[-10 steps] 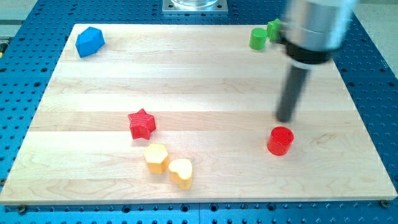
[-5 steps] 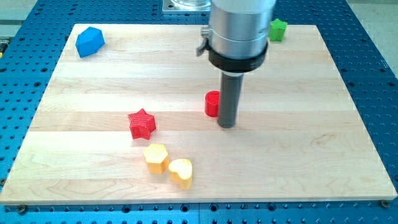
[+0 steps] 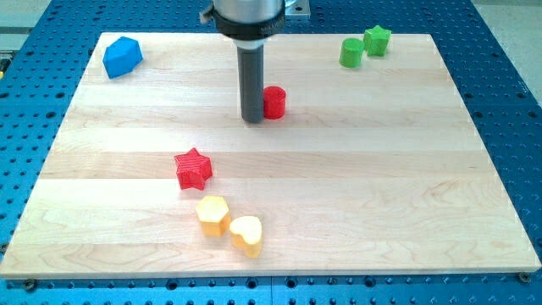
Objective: Slide the red circle to the top center
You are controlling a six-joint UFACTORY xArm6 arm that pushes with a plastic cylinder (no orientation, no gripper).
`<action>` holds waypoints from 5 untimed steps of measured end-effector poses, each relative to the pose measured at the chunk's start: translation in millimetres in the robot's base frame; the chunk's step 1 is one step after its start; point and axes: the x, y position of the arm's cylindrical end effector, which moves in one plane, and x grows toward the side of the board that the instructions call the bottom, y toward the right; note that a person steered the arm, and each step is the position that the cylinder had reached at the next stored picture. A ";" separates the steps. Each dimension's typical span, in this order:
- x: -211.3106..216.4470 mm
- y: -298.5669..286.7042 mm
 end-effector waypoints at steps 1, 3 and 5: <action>11.0 5.1; -10.2 -2.3; 23.6 42.8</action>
